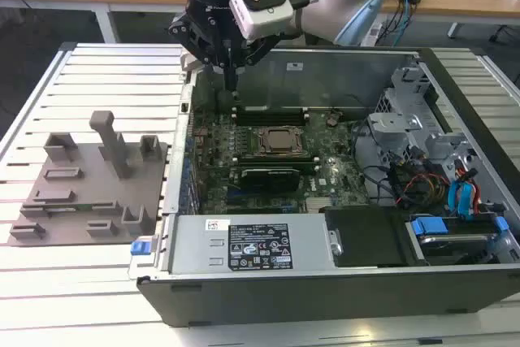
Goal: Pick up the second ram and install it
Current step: 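Reach for the second ram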
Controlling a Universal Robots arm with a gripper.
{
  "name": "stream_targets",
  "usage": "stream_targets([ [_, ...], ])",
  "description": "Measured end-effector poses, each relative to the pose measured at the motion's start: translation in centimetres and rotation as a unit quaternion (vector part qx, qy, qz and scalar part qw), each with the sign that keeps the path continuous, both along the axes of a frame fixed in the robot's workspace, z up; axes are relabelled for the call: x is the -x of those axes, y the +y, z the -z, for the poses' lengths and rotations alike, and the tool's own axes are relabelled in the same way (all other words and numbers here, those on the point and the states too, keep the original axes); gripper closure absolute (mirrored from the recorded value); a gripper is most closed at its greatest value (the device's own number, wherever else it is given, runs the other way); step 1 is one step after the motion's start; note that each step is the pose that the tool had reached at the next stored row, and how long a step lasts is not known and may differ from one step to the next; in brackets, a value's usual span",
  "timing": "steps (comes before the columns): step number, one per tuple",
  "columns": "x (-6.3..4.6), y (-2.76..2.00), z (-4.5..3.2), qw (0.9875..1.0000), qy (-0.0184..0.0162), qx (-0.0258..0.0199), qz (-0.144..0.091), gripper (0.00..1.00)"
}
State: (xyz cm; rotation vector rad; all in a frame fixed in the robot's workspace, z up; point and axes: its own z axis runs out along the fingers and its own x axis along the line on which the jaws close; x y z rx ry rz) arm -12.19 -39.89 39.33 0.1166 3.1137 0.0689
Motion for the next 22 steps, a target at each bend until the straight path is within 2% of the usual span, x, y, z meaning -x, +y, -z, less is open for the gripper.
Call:
stream_targets([
  [3, 2.9, 0.00, 0.00, 1.0000, -0.0004, 0.0000, 0.000, 0.90],
  [5, 3.9, 0.00, 0.00, 1.0000, -0.0006, 0.0001, 0.000, 0.90],
  [13, 9.0, 0.00, 0.05, 1.0000, -0.0008, 0.0000, 0.000, 0.90],
  [15, 9.8, 0.00, 0.07, 1.0000, -0.0008, 0.0000, 0.000, 0.90],
  [17, 11.1, 0.00, 0.09, 1.0000, -0.0008, 0.0000, 0.000, 0.90],
  [19, 11.8, 0.00, 0.11, 1.0000, -0.0008, 0.0000, 0.000, 0.90],
  [22, 13.6, 0.00, 0.14, 1.0000, -0.0008, 0.0000, 0.000, 0.90],
])
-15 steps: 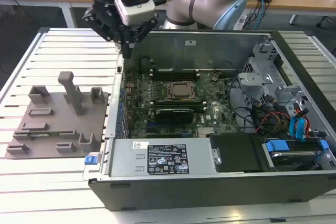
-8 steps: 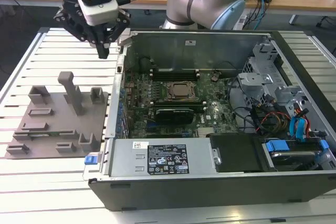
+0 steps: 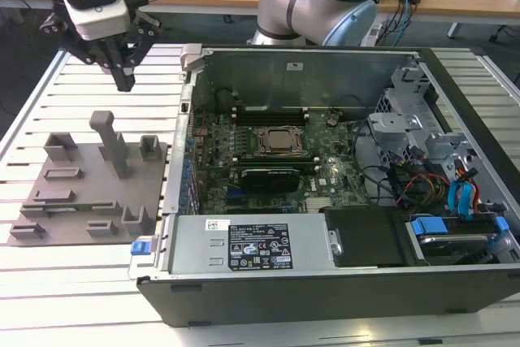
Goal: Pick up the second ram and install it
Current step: 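Reach for the second ram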
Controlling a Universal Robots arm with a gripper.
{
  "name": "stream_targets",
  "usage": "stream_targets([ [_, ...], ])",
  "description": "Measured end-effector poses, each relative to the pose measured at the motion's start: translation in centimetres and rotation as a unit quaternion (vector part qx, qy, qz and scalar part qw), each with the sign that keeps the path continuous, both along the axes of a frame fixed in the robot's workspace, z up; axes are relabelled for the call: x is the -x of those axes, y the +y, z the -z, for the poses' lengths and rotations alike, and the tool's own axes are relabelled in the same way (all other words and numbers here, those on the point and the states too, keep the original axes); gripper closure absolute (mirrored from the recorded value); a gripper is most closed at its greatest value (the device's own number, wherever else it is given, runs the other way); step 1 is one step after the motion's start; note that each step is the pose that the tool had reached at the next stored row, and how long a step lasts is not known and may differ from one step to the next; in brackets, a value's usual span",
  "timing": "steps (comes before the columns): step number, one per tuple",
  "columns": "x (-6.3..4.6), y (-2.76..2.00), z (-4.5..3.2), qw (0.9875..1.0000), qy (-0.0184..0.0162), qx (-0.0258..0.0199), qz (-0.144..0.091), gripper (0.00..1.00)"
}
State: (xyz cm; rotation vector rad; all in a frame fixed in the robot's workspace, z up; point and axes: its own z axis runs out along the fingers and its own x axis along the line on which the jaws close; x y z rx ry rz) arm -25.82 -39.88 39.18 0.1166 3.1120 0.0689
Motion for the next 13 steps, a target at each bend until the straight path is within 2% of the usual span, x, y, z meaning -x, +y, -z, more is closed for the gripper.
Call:
stream_targets([
  [6, 2.0, 0.00, 0.07, 1.0000, 0.0000, 0.0000, 0.000, 0.90],
  [13, 5.2, 0.00, 0.20, 1.0000, 0.0000, 0.0000, 0.000, 0.90],
])
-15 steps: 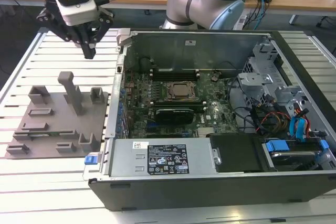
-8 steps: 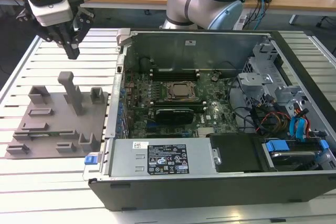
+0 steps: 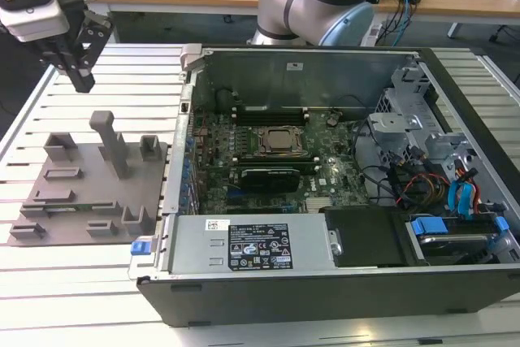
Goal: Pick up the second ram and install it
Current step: 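Reach for the second ram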
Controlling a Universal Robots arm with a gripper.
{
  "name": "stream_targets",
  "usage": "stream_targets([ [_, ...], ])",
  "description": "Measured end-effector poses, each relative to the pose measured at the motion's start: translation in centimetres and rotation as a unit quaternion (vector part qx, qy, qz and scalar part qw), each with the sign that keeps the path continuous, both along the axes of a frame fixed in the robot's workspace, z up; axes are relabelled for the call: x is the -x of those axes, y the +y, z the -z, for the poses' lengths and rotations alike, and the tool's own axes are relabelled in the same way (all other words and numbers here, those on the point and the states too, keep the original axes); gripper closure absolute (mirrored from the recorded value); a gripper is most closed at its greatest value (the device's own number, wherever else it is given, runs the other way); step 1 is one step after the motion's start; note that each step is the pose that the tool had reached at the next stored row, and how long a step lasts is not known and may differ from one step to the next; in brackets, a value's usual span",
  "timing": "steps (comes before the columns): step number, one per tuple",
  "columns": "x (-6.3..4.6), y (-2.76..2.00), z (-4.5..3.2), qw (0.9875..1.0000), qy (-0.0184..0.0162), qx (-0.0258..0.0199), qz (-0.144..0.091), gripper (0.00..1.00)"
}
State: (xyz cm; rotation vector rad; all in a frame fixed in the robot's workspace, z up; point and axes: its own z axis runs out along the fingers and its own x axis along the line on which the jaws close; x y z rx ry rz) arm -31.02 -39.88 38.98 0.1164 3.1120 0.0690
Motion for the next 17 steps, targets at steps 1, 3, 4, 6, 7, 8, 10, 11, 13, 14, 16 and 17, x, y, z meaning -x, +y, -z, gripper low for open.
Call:
stream_targets([
  [1, 0.4, 0.00, 0.01, 1.0000, 0.0000, 0.0000, 0.000, 0.90],
  [3, 1.3, 0.00, 0.05, 1.0000, 0.0000, 0.0000, 0.000, 0.90],
  [4, 1.6, 0.00, 0.07, 1.0000, 0.0000, 0.0000, 0.000, 0.90],
  [6, 2.3, 0.00, 0.09, 1.0000, 0.0000, 0.0000, 0.000, 0.90],
  [7, 2.5, 0.00, 0.10, 1.0000, 0.0000, 0.0000, 0.000, 0.90],
  [8, 2.7, 0.00, 0.12, 1.0000, 0.0000, 0.0000, 0.000, 0.90],
  [10, 3.1, 0.00, 0.13, 1.0000, 0.0000, 0.0000, 0.000, 0.90],
  [11, 3.3, 0.00, 0.15, 1.0000, 0.0000, 0.0000, 0.000, 0.90],
  [13, 4.1, 0.00, 0.22, 1.0000, 0.0000, 0.0000, 0.000, 0.90],
  [14, 4.5, 0.00, 0.28, 1.0000, 0.0000, 0.0000, 0.000, 0.90],
  [16, 5.3, -0.03, 0.44, 1.0000, 0.0000, 0.0000, 0.000, 0.90],
  [17, 5.5, -0.10, 0.48, 1.0000, 0.0000, 0.0000, 0.000, 0.90],
])
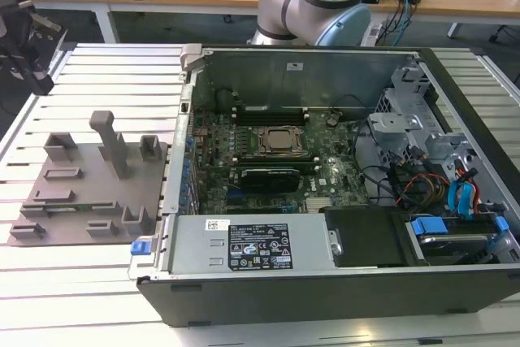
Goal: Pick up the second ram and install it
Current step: 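Reach for the second ram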
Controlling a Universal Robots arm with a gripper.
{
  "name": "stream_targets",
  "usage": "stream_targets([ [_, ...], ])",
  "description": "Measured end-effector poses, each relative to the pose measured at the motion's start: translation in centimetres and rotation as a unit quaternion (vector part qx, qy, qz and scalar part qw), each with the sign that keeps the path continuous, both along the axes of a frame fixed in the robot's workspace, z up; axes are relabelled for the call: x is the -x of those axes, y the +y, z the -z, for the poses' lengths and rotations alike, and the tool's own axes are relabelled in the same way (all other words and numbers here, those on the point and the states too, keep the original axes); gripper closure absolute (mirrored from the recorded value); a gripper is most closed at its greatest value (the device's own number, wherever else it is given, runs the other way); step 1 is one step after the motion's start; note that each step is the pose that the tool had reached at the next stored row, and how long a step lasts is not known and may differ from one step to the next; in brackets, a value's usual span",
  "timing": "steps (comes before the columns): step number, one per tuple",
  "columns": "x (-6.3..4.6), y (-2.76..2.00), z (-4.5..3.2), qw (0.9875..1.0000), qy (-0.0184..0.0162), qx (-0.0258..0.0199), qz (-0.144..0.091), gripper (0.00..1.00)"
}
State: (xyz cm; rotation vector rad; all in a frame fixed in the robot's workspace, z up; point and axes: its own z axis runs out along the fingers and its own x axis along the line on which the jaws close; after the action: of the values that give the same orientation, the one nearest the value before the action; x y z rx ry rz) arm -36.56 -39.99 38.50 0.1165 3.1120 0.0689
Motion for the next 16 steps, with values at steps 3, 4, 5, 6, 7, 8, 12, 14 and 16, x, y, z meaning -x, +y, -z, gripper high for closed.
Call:
stream_targets([
  [3, 0.6, -1.02, 0.14, 1.0000, 0.0000, 0.0000, 0.000, 0.90],
  [4, 0.6, -1.26, 0.16, 1.0000, 0.0000, 0.0000, 0.000, 0.90],
  [5, 0.6, -1.74, 0.22, 1.0000, 0.0001, 0.0001, 0.000, 0.90],
  [6, 0.6, -2.37, 0.30, 1.0000, 0.0000, 0.0002, 0.000, 0.90],
  [7, 0.7, -2.95, 0.37, 1.0000, 0.0000, 0.0003, 0.000, 0.90],
  [8, 0.7, -3.45, 0.42, 1.0000, 0.0000, 0.0004, 0.000, 0.90],
  [12, 0.6, -4.71, 0.56, 1.0000, 0.0000, 0.0011, 0.000, 0.90],
  [14, 0.7, -4.73, 0.55, 1.0000, 0.0000, 0.0012, 0.000, 0.90],
  [16, 0.7, -4.74, 0.56, 1.0000, 0.0000, 0.0012, 0.000, 0.90],
])
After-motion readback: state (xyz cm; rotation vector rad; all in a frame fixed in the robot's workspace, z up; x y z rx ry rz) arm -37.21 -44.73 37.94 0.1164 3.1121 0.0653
